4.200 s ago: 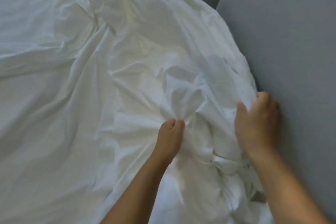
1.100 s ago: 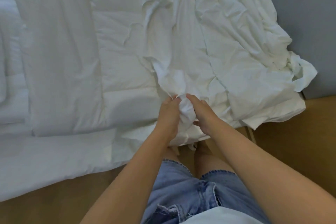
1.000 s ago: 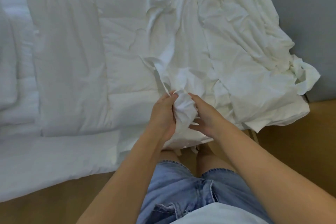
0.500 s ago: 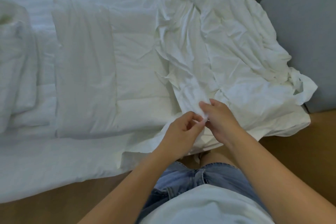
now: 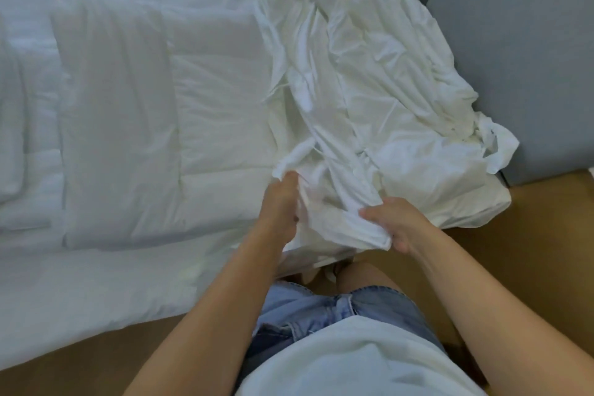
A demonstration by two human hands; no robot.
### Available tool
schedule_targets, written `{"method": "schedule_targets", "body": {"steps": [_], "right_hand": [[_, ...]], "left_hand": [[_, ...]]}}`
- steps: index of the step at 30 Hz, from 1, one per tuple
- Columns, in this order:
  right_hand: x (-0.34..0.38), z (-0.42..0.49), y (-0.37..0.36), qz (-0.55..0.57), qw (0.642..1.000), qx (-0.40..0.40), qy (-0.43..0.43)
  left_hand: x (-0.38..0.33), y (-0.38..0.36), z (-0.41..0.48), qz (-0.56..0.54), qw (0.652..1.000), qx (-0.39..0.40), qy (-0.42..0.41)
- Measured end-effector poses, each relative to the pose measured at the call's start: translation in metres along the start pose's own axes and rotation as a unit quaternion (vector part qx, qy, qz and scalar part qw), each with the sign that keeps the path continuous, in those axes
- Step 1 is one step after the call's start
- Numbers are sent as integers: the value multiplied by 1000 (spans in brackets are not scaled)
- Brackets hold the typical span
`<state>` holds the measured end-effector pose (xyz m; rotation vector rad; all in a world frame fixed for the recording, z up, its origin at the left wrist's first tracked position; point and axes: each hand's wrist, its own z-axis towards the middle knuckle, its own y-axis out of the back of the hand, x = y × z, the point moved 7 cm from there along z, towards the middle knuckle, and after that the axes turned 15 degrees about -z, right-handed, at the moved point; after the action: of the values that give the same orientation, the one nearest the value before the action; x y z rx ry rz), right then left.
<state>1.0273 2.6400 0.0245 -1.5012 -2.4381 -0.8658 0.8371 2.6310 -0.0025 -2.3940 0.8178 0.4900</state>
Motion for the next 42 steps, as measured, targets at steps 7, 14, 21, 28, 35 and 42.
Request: {"method": "schedule_targets", "body": {"steps": [7,14,21,28,35,42], "right_hand": [[43,6,8,495,860,125,-16],[7,-3,-4,105,993,60,-7],[-4,31,41,154,980,-125,-26],[53,9,49,470,880,58,-23],[18,13,62,-186,982,-16,-11],[-32,67,89,39,992,-117,-21]], "left_hand": [[5,3,-6,139,980,94,104],[-23,6,2,205,974,8,-96],[47,-24,-23,72,976,81,189],[22,-34,-6,247,965,77,28],[15,-99,-9,108,989,98,-37],[104,-70,-16,157,954,80,243]]}}
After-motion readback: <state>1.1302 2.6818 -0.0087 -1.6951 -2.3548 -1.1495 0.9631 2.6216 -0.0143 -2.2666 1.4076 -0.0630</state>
